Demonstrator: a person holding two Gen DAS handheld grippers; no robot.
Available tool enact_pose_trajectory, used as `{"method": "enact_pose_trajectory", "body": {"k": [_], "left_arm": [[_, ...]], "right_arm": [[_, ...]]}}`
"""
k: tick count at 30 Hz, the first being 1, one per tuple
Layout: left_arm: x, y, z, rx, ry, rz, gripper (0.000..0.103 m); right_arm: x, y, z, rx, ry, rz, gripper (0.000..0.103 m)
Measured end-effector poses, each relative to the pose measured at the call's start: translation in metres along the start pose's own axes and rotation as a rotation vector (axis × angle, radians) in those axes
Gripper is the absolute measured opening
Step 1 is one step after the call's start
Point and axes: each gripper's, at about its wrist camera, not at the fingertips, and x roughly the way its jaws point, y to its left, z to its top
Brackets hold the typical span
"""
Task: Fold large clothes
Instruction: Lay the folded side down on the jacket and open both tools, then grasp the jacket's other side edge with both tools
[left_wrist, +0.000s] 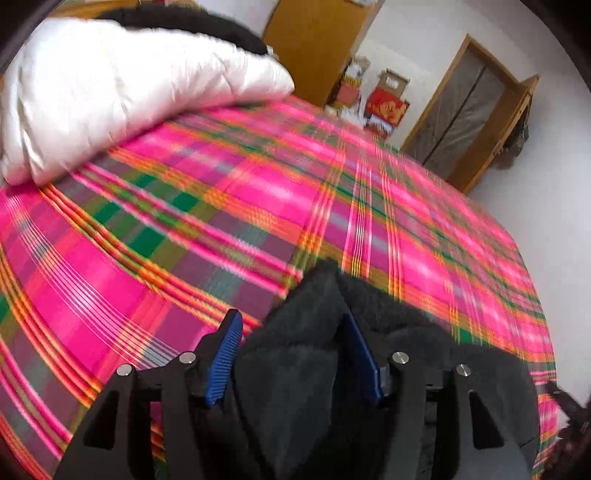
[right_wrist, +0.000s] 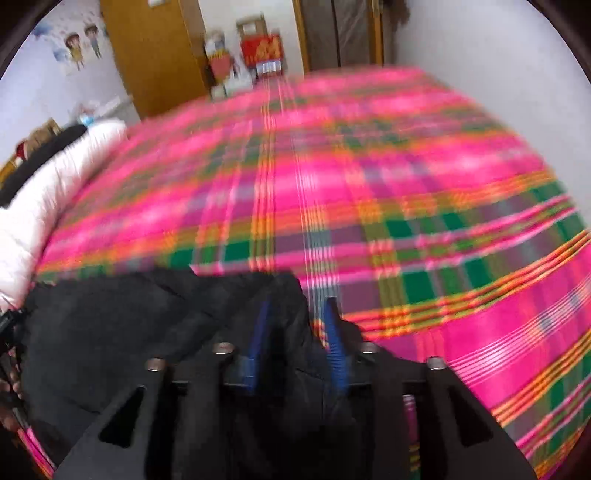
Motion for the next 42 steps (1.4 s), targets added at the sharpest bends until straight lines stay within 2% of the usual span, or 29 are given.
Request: {"method": "enact_pose_trajectory", "body": {"k": [2,4,6,10,12,14,16,22,27,42], "left_arm": [[-0.019,-0.002,0.007,0.005,-0.053,0.002,0.060],[-0.037,-0.007,0.011,0.002,-0.097,-0.002,0.063],[-0.050,-0.021,0.008,0.028,-0.112,-0.062,0.064],[-0.041,-0.079,-0.025,0.254,-0.029,-0.212,0.066],[-0.018,-0.098,-0.047,0.357,0.032,-0.211,0.065],[0.012,-0.107,-0.063,0.426,0.077,-0.148,0.066],[0.022,-0.105,-0.066,0.430,0.046,-0.151,0.067],[0.038,-0.105,-0.076,0.443,0.038,-0.120,0.067],[0.046,-0.109,-0.083,0.451,0.034,-0.099,0.068],[0.052,-0.107,-0.083,0.432,0.039,-0.105,0.067]], "right_arm": [[-0.030,0.015,0.001,0.009,-0.062,0.037,0.047],[-0.047,0.036,-0.006,-0.006,-0.080,0.084,0.047],[-0.048,0.063,-0.021,-0.054,-0.064,0.132,0.047],[0.000,0.097,-0.052,-0.125,0.052,0.117,0.047],[0.021,0.097,-0.059,-0.144,0.035,0.084,0.047],[0.041,0.089,-0.060,-0.133,0.027,0.079,0.051],[0.059,0.079,-0.061,-0.081,0.056,0.109,0.051],[0.080,0.086,-0.069,-0.099,0.041,0.084,0.052],[0.079,0.083,-0.075,-0.094,0.029,0.088,0.051],[0.082,0.086,-0.075,-0.103,0.027,0.067,0.051]]}}
